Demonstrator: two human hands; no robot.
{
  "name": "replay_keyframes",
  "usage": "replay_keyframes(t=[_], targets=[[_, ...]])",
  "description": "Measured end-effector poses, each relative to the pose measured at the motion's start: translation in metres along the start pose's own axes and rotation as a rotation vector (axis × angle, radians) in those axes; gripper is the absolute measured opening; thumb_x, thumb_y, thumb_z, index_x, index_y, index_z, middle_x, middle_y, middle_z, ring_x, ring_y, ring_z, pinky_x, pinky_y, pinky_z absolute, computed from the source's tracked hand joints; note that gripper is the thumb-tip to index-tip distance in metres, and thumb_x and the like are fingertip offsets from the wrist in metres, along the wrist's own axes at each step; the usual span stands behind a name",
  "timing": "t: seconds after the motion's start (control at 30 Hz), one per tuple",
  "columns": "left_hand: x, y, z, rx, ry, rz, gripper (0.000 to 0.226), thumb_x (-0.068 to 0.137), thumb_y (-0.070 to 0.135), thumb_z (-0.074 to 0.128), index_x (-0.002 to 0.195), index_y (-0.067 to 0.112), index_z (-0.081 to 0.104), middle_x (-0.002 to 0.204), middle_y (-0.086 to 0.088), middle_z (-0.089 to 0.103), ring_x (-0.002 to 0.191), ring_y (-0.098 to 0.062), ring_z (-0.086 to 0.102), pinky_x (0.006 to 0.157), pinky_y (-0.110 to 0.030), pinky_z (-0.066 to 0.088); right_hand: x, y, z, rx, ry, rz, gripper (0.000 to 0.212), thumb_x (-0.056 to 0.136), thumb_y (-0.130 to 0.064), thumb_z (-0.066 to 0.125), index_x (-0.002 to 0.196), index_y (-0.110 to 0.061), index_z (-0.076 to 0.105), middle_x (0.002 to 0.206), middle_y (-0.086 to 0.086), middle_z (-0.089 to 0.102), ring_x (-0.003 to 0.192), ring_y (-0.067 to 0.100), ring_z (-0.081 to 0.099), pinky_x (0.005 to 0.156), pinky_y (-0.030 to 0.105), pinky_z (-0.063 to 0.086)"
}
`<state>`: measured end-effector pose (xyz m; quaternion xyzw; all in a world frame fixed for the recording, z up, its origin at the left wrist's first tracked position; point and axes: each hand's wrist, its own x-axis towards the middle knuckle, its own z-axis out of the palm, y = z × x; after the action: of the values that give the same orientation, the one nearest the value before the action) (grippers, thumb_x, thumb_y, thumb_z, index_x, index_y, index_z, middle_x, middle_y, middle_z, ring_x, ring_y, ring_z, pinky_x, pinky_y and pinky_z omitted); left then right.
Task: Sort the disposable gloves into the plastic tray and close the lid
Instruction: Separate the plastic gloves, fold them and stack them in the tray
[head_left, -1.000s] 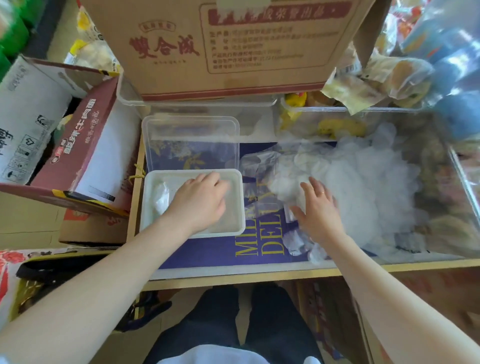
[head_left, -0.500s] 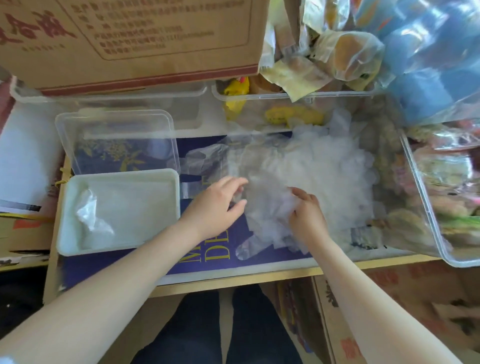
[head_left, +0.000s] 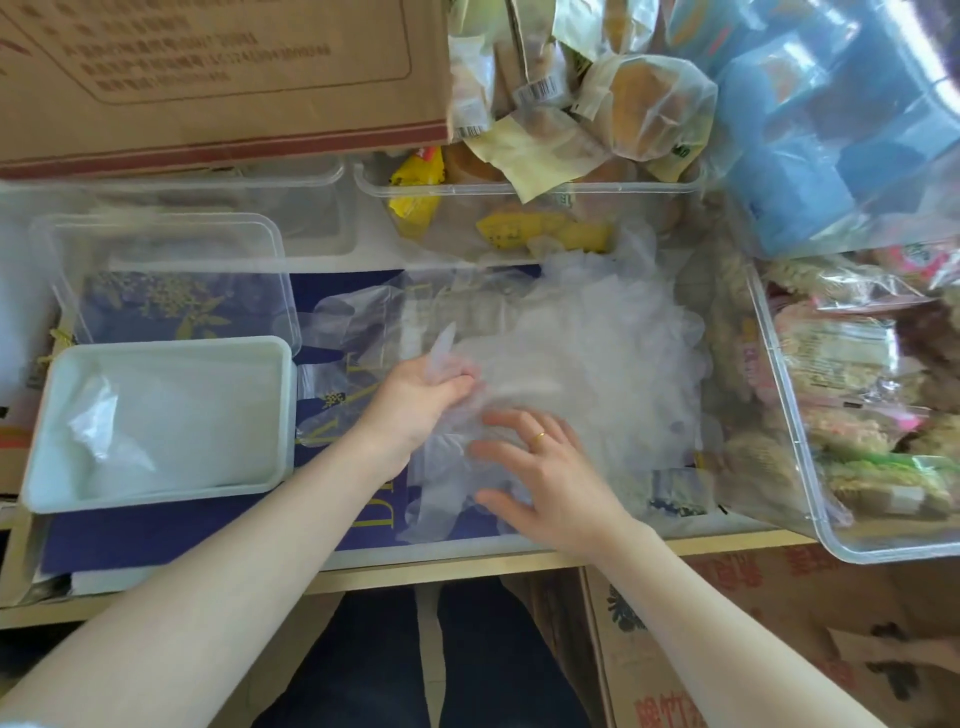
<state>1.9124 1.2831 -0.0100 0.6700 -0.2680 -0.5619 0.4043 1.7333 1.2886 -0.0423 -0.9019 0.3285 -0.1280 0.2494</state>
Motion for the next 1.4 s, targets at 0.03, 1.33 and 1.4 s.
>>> replay_keyframes(t=[0.03, 1.33, 1.4], targets=[[-0.001, 0.001, -0.001, 0.022, 0.013, 0.022, 0.017, 0.088, -0.003, 0.056, 0.102, 0.004, 0.062, 0.087, 0.002, 0.065, 0.073, 0.002, 0.063, 0.068, -0.006, 0.045, -0.001, 0.002, -0.003, 0.084, 0.038, 0.085, 0.041, 0.084, -0.045, 0.055, 0.117, -0.021, 0.058, 0.133, 0.005, 0.048, 0.123, 0.023, 0.042, 0.099, 0.043, 0.038], [-0.04, 0.037, -0.042, 0.544, -0.104, 0.585, 0.011, 0.088, 0.02, 0.062, 0.085, 0.011, 0.068, 0.068, 0.02, 0.064, 0.063, 0.006, 0.055, 0.064, -0.007, 0.038, 0.059, -0.018, -0.098, 0.696, -0.006, 0.267, 0.011, 0.091, -0.014, 0.057, 0.082, -0.014, 0.062, 0.064, -0.002, 0.049, 0.06, 0.008, 0.04, 0.058, 0.019, 0.034], [-0.052, 0.03, -0.047, 0.548, -0.086, 0.584, 0.009, 0.09, 0.014, 0.06, 0.089, 0.017, 0.068, 0.069, 0.029, 0.063, 0.064, 0.007, 0.057, 0.064, -0.005, 0.039, 0.06, -0.023, -0.095, 0.732, -0.111, 0.3, 0.01, 0.088, -0.014, 0.063, 0.08, -0.019, 0.065, 0.063, -0.003, 0.051, 0.058, 0.007, 0.041, 0.055, 0.016, 0.033]])
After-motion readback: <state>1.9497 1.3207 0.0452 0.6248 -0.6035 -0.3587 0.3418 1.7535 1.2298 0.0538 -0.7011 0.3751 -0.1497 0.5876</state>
